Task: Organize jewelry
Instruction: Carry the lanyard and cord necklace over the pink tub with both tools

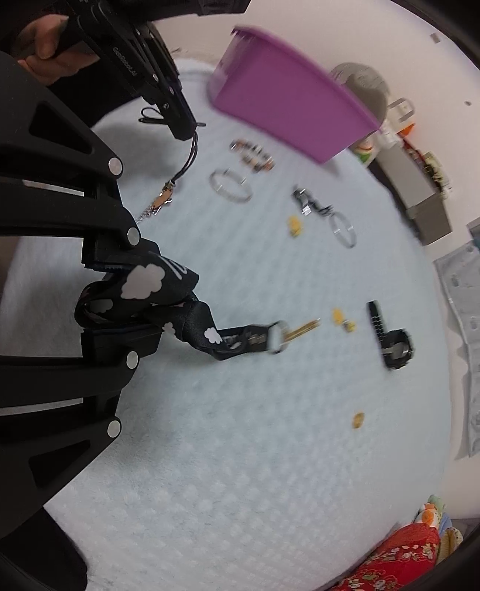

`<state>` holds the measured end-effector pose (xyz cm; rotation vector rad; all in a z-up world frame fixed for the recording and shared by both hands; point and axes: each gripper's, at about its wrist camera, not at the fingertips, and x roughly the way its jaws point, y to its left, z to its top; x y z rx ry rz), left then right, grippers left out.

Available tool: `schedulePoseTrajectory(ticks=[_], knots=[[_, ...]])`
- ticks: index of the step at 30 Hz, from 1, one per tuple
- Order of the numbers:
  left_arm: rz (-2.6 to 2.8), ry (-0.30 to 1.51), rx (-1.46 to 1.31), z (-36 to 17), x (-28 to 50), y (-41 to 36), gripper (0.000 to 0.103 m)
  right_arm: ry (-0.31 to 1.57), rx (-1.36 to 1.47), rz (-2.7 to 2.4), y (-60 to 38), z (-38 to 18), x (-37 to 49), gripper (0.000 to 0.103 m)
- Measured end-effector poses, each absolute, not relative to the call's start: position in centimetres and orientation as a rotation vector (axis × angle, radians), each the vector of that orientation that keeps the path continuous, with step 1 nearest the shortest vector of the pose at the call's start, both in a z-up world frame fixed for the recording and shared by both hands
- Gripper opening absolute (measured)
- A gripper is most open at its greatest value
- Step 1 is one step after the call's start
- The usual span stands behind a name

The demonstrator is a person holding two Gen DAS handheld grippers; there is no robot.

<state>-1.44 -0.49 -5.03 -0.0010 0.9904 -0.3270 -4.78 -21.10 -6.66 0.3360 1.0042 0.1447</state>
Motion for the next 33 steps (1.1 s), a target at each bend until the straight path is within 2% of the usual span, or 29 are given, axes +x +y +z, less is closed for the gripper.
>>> schedulePoseTrajectory(ticks=[15, 25, 33], knots=[[-0.398, 0.876, -0.042, 5.8, 0.1, 3.9, 0.011, 0.751, 0.274, 0.332, -16.2, 9.2, -0.5, 0.02], [-0.25, 0.742, -0.05, 14.1, 4.8, 13.5, 0.011, 0.621, 0.19, 0.564, -5.9, 18.2, 6.8, 0.02], [-0.114, 0.713, -0.072, 17.2, 8.8, 22.0, 0.011, 0.596, 0.181, 0.723, 2.3, 23.0, 13.0, 0.02]])
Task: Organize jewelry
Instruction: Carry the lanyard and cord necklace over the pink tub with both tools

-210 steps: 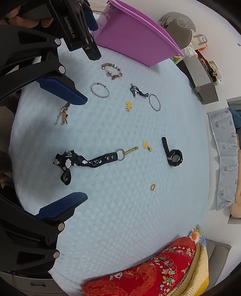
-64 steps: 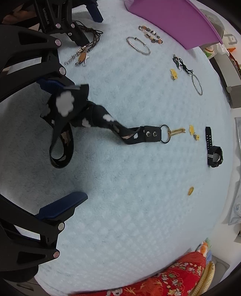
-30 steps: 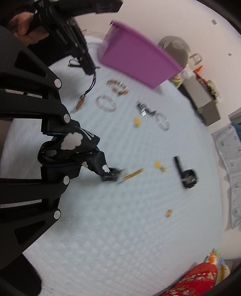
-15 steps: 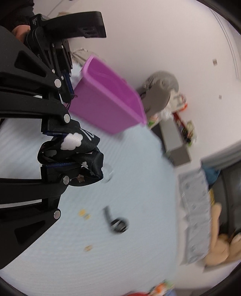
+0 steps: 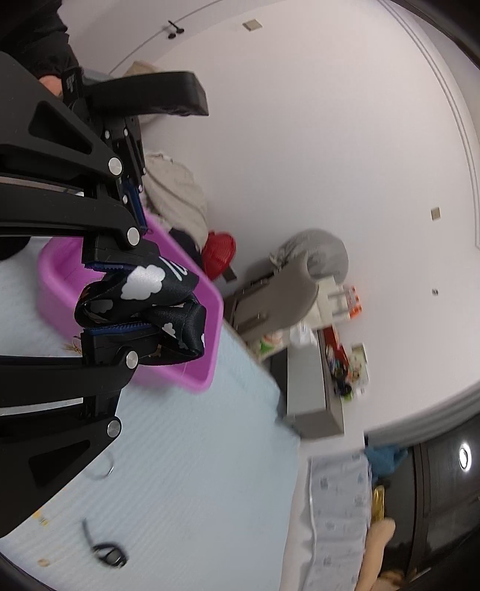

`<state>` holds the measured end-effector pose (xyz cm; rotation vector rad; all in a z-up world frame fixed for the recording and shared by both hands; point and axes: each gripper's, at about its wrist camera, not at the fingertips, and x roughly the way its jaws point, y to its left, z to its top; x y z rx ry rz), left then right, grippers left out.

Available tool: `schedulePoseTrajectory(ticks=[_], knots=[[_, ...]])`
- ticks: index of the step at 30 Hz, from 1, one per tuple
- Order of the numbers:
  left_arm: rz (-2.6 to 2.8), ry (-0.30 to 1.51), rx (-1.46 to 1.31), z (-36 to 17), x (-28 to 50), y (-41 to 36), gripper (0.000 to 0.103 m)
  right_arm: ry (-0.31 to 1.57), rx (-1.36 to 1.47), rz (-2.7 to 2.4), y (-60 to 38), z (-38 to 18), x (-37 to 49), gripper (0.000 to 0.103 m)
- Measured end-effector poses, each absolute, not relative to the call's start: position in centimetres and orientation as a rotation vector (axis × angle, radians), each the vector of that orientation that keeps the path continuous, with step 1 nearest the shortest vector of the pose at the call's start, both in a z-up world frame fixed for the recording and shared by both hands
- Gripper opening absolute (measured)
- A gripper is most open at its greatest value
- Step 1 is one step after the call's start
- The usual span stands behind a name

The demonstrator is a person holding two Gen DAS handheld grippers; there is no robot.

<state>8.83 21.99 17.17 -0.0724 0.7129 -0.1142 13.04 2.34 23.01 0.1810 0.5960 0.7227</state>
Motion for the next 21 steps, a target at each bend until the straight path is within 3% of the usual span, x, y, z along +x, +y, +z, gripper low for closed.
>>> schedulePoseTrajectory(ticks=[10, 21], knots=[[-0.038, 0.77, -0.164, 14.5, 12.7, 28.5, 0.011, 0.665, 0.165, 0.824, 11.4, 23.4, 18.4, 0.02], [0.056, 0.947, -0.278, 6.9, 14.7, 32.8, 0.011, 1.023, 0.086, 0.721, 17.6, 11.3, 24.4, 0.02]])
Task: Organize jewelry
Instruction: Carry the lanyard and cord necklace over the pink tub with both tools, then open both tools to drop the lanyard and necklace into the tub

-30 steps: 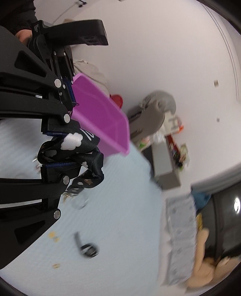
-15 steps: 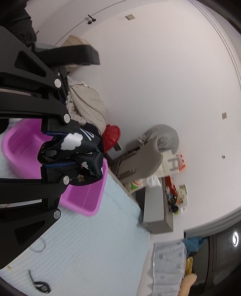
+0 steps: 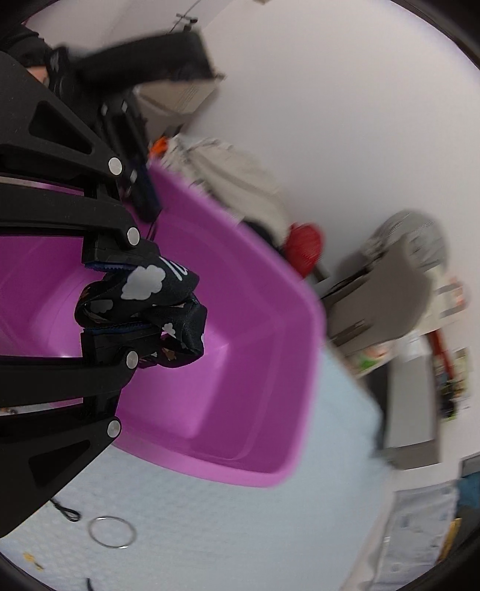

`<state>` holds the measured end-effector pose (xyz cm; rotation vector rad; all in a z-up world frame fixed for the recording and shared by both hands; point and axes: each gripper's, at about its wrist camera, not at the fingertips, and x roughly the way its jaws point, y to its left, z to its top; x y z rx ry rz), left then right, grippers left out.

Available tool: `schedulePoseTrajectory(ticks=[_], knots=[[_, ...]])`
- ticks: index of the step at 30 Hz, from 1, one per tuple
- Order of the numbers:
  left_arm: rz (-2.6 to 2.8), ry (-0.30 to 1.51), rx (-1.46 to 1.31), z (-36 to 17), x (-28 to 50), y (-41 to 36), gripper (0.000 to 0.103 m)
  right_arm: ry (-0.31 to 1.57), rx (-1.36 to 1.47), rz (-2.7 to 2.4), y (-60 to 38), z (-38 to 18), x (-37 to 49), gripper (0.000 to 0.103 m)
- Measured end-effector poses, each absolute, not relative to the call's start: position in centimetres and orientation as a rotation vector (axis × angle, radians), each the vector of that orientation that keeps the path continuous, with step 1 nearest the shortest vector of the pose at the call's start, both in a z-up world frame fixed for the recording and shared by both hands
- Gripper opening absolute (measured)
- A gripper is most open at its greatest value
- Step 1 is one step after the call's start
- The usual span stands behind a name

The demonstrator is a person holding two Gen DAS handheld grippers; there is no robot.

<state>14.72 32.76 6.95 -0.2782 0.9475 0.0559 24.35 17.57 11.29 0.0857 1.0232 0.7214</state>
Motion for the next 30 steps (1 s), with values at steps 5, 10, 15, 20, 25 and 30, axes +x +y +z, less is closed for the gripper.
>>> schedulePoseTrajectory(ticks=[5, 10, 15, 20, 25, 30], knots=[[0.075, 0.993, -0.271, 5.5, 15.7, 33.0, 0.011, 1.091, 0.024, 0.669, 18.6, 8.7, 25.1, 0.02], [0.083, 1.033, -0.257, 4.5, 16.7, 32.9, 0.012, 1.107, -0.027, 0.634, 19.5, 7.7, 25.3, 0.021], [0.102, 1.071, -0.237, 3.7, 16.9, 32.6, 0.015, 1.106, -0.074, 0.613, 19.7, 7.3, 25.9, 0.026], [0.127, 1.044, -0.215, 4.3, 16.2, 32.5, 0.062, 1.059, -0.118, 0.579, 19.4, 7.6, 25.6, 0.055], [0.168, 1.001, -0.138, 5.3, 15.6, 31.4, 0.083, 1.05, -0.134, 0.565, 19.0, 8.1, 25.5, 0.055], [0.173, 1.0, -0.172, 5.4, 15.2, 31.8, 0.083, 1.051, -0.121, 0.563, 18.2, 7.9, 25.0, 0.055]])
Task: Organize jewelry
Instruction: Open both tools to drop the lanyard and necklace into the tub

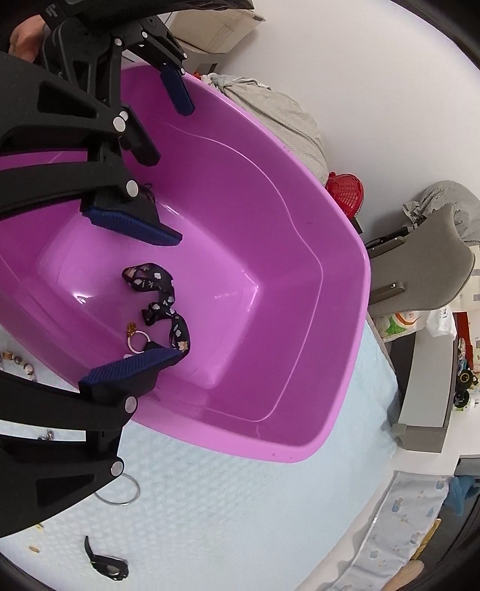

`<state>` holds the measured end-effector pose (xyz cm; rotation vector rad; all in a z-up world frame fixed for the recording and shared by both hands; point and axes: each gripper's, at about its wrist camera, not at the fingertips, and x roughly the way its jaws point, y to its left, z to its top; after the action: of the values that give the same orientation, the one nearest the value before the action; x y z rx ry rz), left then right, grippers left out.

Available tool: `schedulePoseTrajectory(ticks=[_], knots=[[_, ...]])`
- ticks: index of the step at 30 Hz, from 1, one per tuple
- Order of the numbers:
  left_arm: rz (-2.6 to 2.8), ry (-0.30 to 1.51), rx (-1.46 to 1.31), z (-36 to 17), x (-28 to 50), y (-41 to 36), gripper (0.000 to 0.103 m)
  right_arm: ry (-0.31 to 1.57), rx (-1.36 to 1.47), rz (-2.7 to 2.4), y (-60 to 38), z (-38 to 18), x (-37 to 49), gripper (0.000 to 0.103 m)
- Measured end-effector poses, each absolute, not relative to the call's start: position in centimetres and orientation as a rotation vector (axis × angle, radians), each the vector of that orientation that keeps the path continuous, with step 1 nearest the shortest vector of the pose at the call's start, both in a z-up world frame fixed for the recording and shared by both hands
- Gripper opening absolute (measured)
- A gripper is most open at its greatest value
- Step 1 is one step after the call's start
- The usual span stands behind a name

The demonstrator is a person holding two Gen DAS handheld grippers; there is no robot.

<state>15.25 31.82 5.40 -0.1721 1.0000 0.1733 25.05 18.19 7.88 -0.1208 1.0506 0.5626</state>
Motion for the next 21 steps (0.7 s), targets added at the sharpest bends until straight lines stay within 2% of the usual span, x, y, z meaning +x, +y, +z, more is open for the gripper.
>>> schedulePoseTrajectory(ticks=[21], knots=[[0.205, 0.961, -0.2, 7.4, 12.3, 30.9, 0.083, 1.018, -0.051, 0.587, 15.7, 9.2, 21.5, 0.055]])
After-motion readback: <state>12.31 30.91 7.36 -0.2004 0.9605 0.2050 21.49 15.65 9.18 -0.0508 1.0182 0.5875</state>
